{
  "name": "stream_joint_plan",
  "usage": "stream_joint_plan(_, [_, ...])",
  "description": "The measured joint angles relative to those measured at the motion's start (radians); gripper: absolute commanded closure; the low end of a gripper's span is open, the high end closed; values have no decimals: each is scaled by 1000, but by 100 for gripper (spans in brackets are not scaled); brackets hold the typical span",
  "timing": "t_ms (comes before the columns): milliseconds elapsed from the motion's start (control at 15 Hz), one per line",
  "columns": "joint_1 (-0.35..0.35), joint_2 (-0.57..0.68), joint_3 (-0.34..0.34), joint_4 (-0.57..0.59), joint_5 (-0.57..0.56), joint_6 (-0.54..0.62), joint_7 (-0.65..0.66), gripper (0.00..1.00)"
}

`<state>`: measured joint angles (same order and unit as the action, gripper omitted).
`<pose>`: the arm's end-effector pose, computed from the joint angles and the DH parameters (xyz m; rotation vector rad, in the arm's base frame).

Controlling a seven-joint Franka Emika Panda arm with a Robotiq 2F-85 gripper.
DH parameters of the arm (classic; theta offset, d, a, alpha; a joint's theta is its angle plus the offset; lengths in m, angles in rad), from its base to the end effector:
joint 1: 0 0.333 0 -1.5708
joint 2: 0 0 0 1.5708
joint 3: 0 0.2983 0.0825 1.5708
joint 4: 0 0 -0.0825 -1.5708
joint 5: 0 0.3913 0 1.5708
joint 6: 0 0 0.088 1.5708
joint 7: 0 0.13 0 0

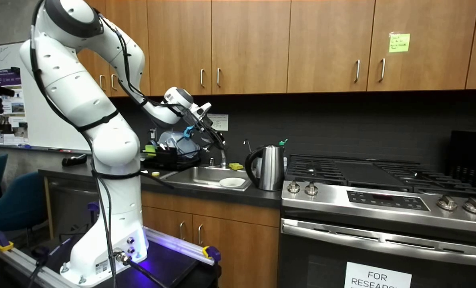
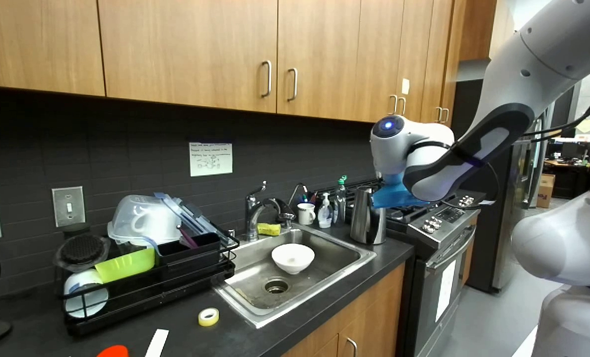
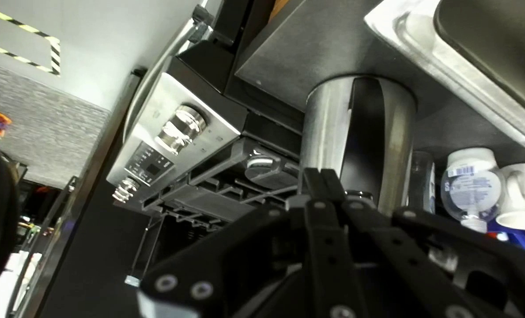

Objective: Press the button on the grey kettle

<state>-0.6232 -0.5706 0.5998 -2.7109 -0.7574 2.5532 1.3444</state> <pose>0.4184 -0.0309 0.3664 2.2864 -0.9660 0.8595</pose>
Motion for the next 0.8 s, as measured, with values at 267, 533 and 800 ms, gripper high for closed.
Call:
stream_joint_plan(267, [41,4,-72,-5,-162,119,25,100])
stream_joint_plan(533, [-11,4,-76,-8,-241,226,26,100])
stream_joint_plan(800, [-97,6,-79,-3,-312,293,27,100])
